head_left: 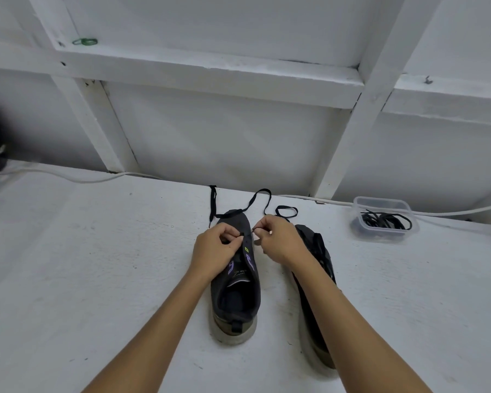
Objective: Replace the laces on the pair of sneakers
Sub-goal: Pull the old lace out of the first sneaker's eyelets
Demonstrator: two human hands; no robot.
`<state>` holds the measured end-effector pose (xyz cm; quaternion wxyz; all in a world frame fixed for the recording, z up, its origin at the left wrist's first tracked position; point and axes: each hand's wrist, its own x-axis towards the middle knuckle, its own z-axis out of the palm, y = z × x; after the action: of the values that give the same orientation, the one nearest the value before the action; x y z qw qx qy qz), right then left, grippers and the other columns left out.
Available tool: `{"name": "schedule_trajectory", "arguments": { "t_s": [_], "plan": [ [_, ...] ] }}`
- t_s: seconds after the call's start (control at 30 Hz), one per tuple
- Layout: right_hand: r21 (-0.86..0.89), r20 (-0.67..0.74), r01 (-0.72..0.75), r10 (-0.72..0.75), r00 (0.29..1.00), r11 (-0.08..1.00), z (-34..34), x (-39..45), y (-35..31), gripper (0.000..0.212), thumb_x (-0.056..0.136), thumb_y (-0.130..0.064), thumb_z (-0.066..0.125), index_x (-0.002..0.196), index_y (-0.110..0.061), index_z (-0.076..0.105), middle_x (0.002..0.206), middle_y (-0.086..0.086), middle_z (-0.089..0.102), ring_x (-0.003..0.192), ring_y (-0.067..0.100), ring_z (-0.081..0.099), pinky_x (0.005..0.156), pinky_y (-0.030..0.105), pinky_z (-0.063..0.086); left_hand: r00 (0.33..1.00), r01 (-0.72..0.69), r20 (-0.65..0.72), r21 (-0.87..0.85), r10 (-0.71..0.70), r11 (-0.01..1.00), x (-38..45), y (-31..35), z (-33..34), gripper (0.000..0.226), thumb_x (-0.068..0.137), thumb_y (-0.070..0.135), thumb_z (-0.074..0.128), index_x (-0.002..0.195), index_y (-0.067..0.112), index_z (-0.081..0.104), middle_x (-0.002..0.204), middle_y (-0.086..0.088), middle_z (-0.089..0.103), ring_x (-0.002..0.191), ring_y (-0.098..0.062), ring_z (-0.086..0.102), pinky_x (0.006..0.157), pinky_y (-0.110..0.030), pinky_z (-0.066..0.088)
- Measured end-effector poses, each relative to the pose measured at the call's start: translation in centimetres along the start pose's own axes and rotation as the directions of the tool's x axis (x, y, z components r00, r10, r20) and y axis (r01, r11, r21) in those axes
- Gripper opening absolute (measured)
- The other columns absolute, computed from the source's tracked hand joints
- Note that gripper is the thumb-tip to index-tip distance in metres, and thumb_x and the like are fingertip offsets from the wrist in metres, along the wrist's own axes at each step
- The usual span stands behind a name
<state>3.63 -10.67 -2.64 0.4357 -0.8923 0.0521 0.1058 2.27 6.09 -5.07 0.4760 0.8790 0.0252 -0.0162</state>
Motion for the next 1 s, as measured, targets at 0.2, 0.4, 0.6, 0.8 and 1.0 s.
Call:
{"name": "schedule_trajectory", "arguments": {
  "t_s": [0.2,0.4,0.6,0.8,1.0],
  "plan": [
    [-0.304,-0.277,0.096,-0.184,0.943,0.948,-2.6,-2.2,-1.1,0.009,0.09,-0.034,0.074,0.096,-0.039,0.079,0.102,-0.005,0.045,0.104,0.014,0.044,0.074,0.028,0.04,1.0,0.004,-0.005,-0.076,-0.005,0.997,-0.1,0.8,-1.7,0.005,0.091,0.027,0.069,0.089,0.031,0.071,0.088,0.015,0.071,0.084,0.008,0.06,0.067,-0.002,0.041],
    [-0.281,-0.249,0.137,-0.21,0.945,0.95,-5.4,-3.8,-0.6,0.011,0.09,-0.039,0.073,0.097,-0.045,0.078,0.076,-0.014,0.05,0.08,0.009,0.051,0.06,0.023,0.034,0.979,-0.132,0.132,-0.16,0.153,0.978,-1.7,4.4,-1.6,0.013,0.095,0.034,0.065,0.103,0.038,0.074,0.101,0.026,0.07,0.097,0.011,0.061,0.079,-0.001,0.042],
    [-0.17,-0.253,0.155,-0.195,0.948,0.973,-5.9,-4.8,-0.1,0.011,0.089,-0.041,0.072,0.096,-0.046,0.078,0.076,-0.012,0.059,0.077,0.004,0.056,0.064,0.018,0.038,0.972,-0.181,0.142,-0.061,0.188,0.982,-2.8,7.2,-0.5,0.009,0.092,0.028,0.069,0.096,0.023,0.077,0.088,0.012,0.073,0.083,-0.003,0.065,0.078,-0.018,0.05],
    [0.068,-0.354,0.071,-0.042,0.934,0.995,-6.5,-6.4,0.0,0.023,0.088,-0.048,0.068,0.074,-0.031,0.072,0.063,-0.013,0.063,0.066,0.005,0.059,0.059,0.015,0.039,0.985,-0.17,0.02,-0.033,0.171,0.985,-3.6,7.9,-0.1,0.008,0.092,0.027,0.068,0.088,0.023,0.074,0.081,0.008,0.072,0.078,-0.008,0.065,0.075,-0.024,0.052],
    [0.355,0.13,-0.218,0.182,0.975,0.909,-8.7,-8.1,-0.4,0.042,0.086,-0.073,0.056,0.088,-0.04,0.081,0.094,-0.017,0.074,0.09,0.005,0.065,0.071,0.025,0.046,0.946,-0.322,0.02,-0.077,0.324,0.944,-5.5,9.4,1.2,0.007,0.089,0.02,0.072,0.083,0.022,0.075,0.075,0.018,0.069,0.072,-0.005,0.061,0.066,-0.011,0.043]
  ]
}}
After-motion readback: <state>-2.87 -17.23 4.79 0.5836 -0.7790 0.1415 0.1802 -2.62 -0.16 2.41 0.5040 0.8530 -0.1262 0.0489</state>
